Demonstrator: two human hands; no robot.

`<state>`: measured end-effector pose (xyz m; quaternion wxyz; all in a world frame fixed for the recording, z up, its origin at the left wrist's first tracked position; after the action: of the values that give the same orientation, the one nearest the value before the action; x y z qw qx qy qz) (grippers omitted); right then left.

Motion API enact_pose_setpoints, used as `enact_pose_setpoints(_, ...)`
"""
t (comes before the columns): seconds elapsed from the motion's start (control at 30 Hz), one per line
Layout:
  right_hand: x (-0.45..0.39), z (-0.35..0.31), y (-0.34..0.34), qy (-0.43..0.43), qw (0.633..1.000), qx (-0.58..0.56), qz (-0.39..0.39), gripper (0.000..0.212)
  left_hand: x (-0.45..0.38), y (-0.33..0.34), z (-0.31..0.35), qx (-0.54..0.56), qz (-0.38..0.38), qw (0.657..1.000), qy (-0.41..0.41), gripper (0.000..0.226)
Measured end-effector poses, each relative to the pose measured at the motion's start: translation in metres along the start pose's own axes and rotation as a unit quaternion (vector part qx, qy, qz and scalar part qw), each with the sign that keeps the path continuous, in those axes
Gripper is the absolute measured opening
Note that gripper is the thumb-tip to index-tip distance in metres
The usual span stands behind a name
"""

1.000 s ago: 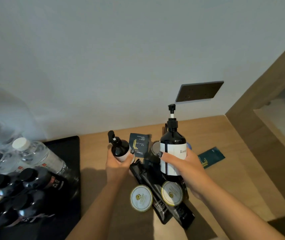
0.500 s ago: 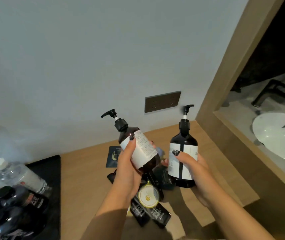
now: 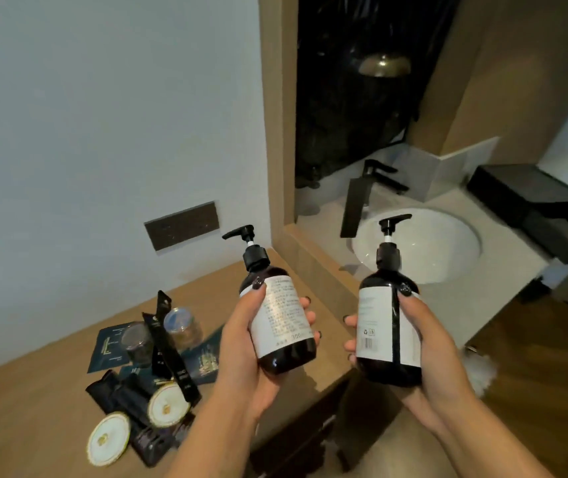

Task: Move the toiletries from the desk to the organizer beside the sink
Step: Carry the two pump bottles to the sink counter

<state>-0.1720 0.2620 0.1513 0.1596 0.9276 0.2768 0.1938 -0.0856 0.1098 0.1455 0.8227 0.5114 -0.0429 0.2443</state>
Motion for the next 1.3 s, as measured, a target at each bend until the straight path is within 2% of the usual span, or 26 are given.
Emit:
enact_pose_setpoints(0.1,0.02,-0.025,-0.05,-0.021,0.999,-0.02,0.042,0.053,0.001,0.038,-0.043,-0.001,-0.058,0.998,-0.038,0.062)
enact_pose_setpoints(0.13,0.027,-0.032,-0.067,-0.028,0.998,-0.019,0.057,0.051,0.001,0.05,-0.056,-0.029,-0.067,0.996,-0.048,0.058)
enact_pose_setpoints(0.2,0.04,-0.045,-0.096,-0.032,0.996,-0.013,0.081,0.047,0.0,0.07,-0.079,-0.156,-0.056,0.985,-0.041,0.051)
enact_pose_setpoints(0.3,0.053,-0.057,-0.136,-0.034,0.992,0.013,0.121,0.051,-0.005,0.095,-0.108,-0.372,-0.043,0.927,0.024,0.051)
enact_pose_setpoints(0.43,0.065,-0.069,-0.177,-0.067,0.981,0.074,0.168,0.054,-0.01,0.126,-0.14,-0.486,-0.064,0.865,0.104,0.054)
enact_pose_setpoints(0.53,0.074,-0.076,-0.2,-0.082,0.975,0.093,0.182,0.051,-0.018,0.142,-0.163,-0.482,-0.085,0.864,0.12,0.054)
enact_pose_setpoints(0.73,0.067,-0.094,-0.228,-0.079,0.972,0.09,0.203,0.046,-0.054,0.163,-0.2,-0.478,-0.099,0.867,0.1,0.052)
enact_pose_setpoints(0.9,0.027,-0.113,-0.258,-0.061,0.96,0.117,0.248,0.019,-0.099,0.181,-0.216,-0.491,-0.066,0.859,0.129,0.07)
enact_pose_setpoints(1.0,-0.011,-0.129,-0.273,-0.041,0.955,0.137,0.26,0.023,-0.128,0.197,-0.219,-0.498,-0.041,0.856,0.135,0.08)
enact_pose_setpoints(1.17,-0.082,-0.162,-0.291,-0.03,0.96,0.156,0.23,0.029,-0.182,0.225,-0.212,-0.505,-0.001,0.849,0.156,0.073)
enact_pose_setpoints(1.3,-0.133,-0.18,-0.304,-0.031,0.973,0.121,0.194,0.029,-0.228,0.242,-0.212,-0.527,0.026,0.827,0.196,0.073)
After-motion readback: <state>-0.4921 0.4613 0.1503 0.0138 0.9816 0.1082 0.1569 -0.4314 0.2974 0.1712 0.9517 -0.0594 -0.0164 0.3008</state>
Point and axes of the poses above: each hand's wrist, its own x-axis away from the middle knuckle, its own y-axis out of the palm, z = x × y, the point moved 3 cm from there along -x, towards the middle knuckle, and after that the axes turned 4 degrees about x, right-handed, at the moved point
